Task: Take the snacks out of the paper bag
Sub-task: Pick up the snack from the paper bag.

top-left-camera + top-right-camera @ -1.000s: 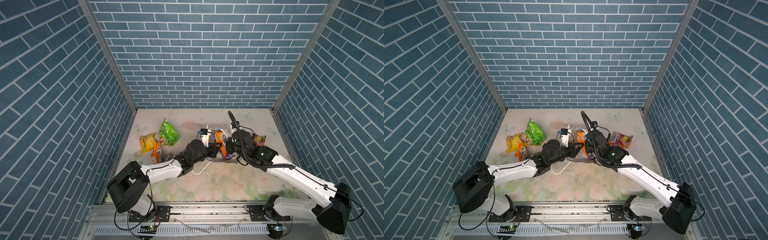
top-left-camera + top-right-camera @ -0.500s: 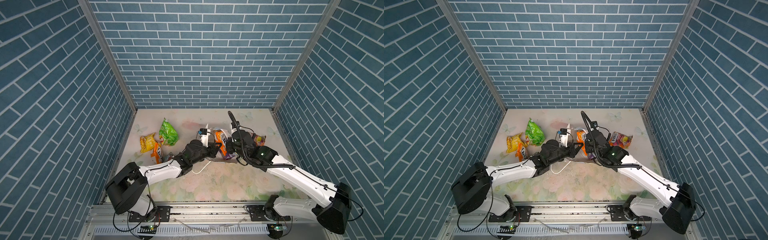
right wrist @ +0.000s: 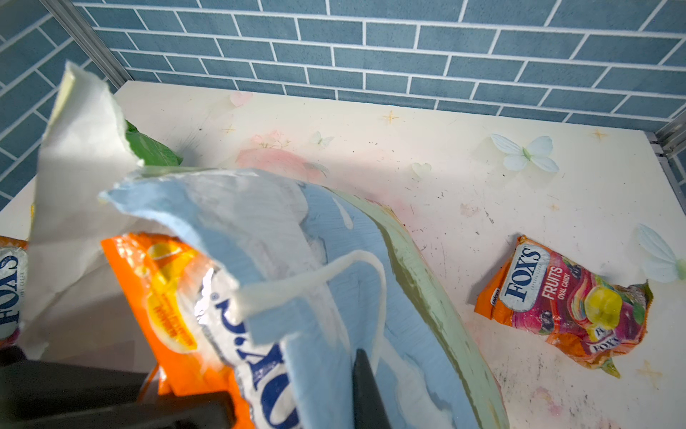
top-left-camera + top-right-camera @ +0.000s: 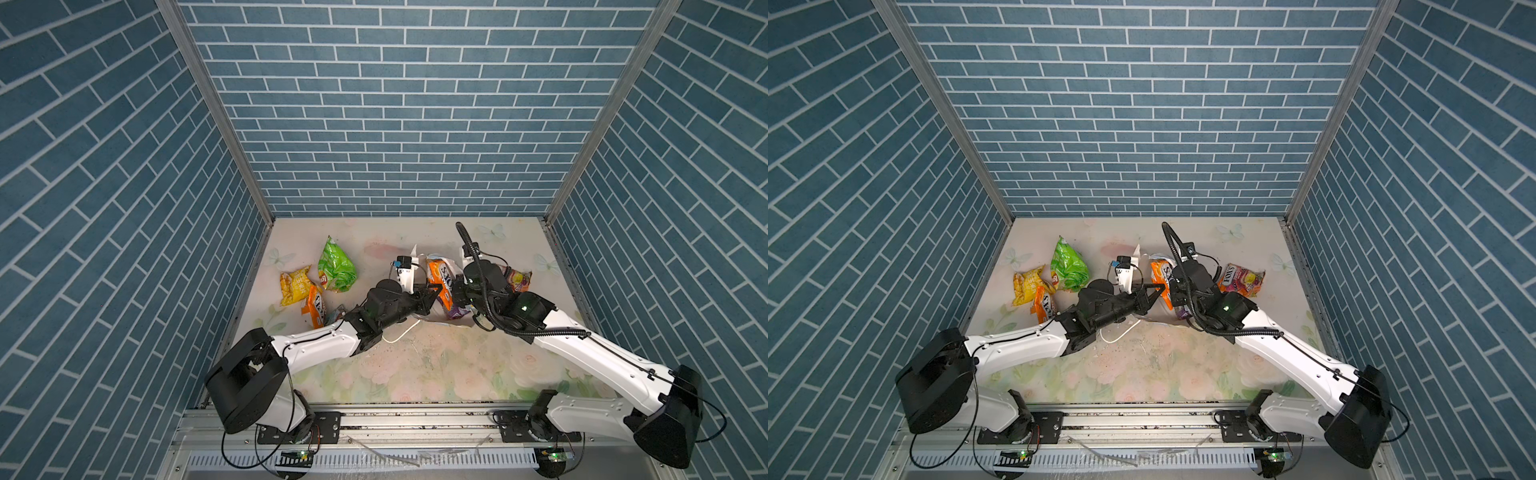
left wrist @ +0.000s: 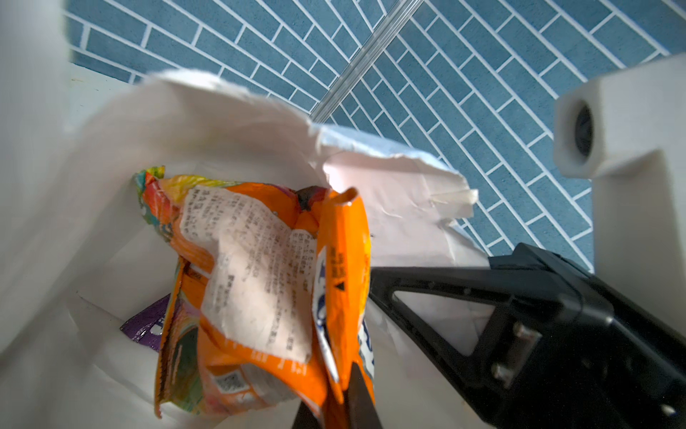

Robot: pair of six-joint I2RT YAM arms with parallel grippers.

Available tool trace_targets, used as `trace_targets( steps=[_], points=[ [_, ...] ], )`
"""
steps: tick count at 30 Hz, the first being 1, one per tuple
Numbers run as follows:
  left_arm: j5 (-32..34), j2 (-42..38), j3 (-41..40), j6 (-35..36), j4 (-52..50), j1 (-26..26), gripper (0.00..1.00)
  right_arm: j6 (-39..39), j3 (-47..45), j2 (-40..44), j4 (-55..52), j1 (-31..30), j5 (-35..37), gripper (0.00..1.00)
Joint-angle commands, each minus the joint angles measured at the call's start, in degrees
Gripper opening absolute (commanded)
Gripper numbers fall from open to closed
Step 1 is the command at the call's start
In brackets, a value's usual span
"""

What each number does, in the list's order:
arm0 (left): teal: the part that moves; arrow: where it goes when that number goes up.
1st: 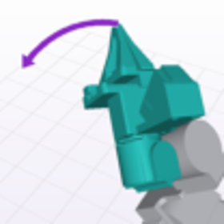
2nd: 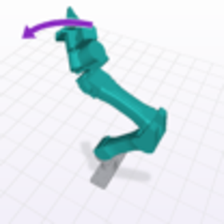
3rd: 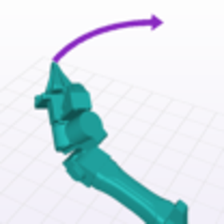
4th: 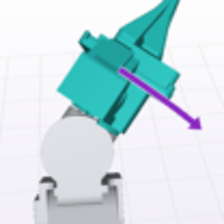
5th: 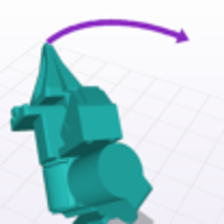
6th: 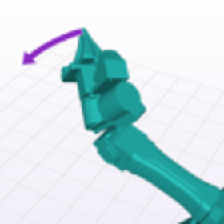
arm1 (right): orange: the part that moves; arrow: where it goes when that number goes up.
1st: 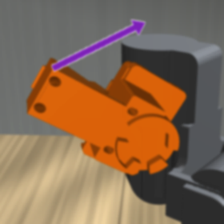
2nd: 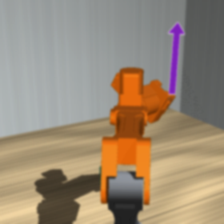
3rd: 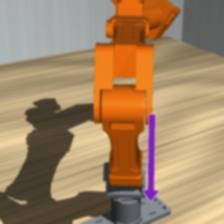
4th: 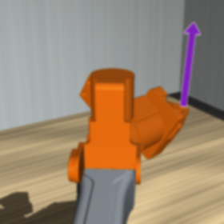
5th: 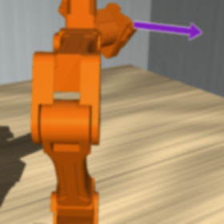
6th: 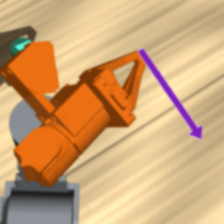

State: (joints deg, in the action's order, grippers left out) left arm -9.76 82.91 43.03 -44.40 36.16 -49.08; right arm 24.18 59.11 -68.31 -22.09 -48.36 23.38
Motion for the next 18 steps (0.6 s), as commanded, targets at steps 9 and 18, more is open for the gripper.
trace_targets(
  steps=[9,18],
  points=[
    [1.07,-3.87,-0.83,0.81,4.19,0.83,0.0,0.87,0.94,-0.33,-3.31,0.15,1.96,0.0],
    [2.02,-5.63,-1.63,1.16,3.75,0.96,0.0,0.91,0.97,-0.16,-3.32,0.19,1.94,0.0]
  ],
)
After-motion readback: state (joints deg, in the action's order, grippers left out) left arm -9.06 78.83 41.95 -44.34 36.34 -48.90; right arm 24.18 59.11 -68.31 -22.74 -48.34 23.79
